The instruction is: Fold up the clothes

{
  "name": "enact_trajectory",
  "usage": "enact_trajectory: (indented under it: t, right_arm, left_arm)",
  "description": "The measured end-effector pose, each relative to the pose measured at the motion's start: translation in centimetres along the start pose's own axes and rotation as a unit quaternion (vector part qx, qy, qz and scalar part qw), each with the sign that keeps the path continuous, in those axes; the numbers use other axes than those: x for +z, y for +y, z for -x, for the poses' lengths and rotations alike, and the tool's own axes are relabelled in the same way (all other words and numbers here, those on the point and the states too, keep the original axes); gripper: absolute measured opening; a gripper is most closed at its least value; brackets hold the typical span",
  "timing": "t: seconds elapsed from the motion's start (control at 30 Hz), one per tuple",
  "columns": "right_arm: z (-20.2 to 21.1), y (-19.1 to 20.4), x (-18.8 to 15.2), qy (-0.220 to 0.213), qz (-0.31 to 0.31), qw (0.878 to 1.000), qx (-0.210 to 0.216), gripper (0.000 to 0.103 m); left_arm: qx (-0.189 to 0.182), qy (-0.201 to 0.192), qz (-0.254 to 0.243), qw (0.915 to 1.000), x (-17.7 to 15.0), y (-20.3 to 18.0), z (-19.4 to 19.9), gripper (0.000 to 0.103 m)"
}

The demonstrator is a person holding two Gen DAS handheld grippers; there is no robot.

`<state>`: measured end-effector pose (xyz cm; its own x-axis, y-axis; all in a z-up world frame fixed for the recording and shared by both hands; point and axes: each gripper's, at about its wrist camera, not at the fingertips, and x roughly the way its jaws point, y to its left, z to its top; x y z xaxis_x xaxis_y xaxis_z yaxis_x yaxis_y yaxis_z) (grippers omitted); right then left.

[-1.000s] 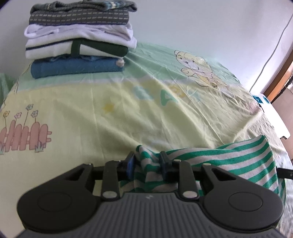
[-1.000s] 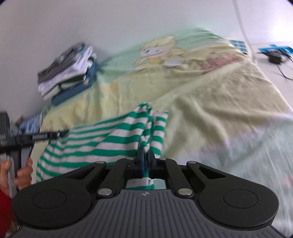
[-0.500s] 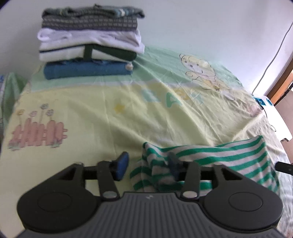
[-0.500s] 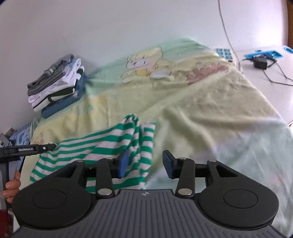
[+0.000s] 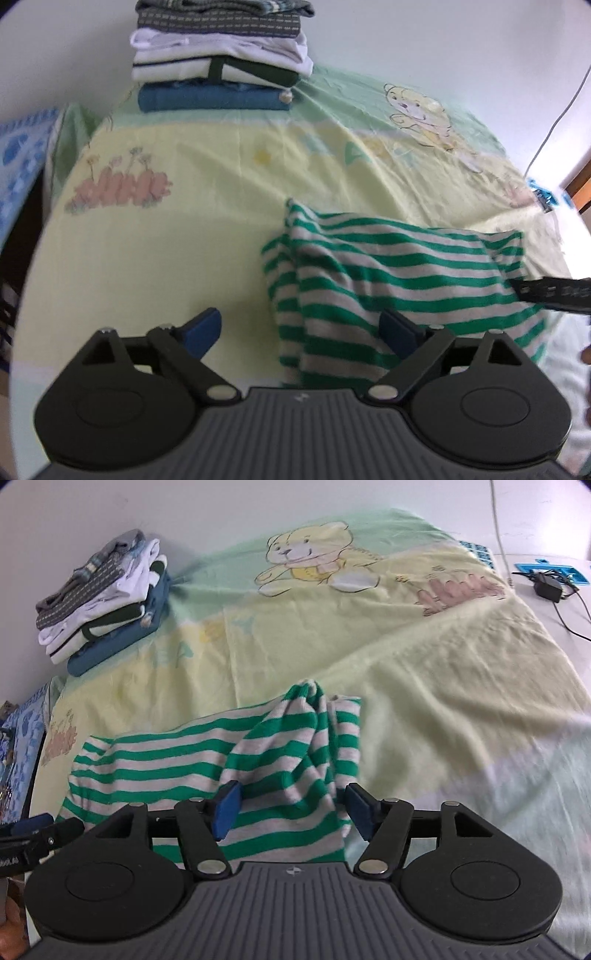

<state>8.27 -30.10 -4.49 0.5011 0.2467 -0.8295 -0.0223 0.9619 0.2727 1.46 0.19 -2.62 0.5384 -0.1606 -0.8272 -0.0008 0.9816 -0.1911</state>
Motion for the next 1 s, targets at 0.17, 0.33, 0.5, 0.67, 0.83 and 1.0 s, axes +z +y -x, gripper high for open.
enact_trajectory:
  t: [0.17, 0.33, 0.5, 0.67, 0.83, 1.0]
  right_arm:
    - [-0.6, 0.5, 0.3, 0.017, 0.024, 1.000, -0.004, 0.068]
    - [-0.9, 0.6, 0.3, 0.021, 0.040, 0.999, -0.004, 0.070]
    - [-1.3, 0.6, 0.4, 0.024, 0.047, 0.999, -0.005, 0.074]
    - [-1.5, 0.5, 0.4, 0.022, 0.043, 0.999, -0.007, 0.077]
    - [-1.8, 0.4, 0.2, 0.017, 0.029, 0.999, -0.016, 0.085]
    - [-1.5, -0.3, 0.3, 0.006, 0.009, 1.000, -0.005, 0.084]
  left_arm:
    - [-0.008, 0.017, 0.021, 0.9996, -0.5, -0.4, -1.3, 0.099]
    - [-0.002, 0.027, 0.037, 0.9989, -0.3, -0.6, -2.3, 0.102]
    - [0.010, 0.030, 0.011, 0.9994, 0.0, -1.8, -3.1, 0.102]
    - [-0.004, 0.040, 0.024, 0.9989, 0.3, -1.2, -3.8, 0.102]
    - [-0.021, 0.048, 0.014, 0.9985, 0.7, -0.9, -4.3, 0.102]
    - [-0.041, 0.059, -0.002, 0.9974, 1.3, -0.5, -4.5, 0.102]
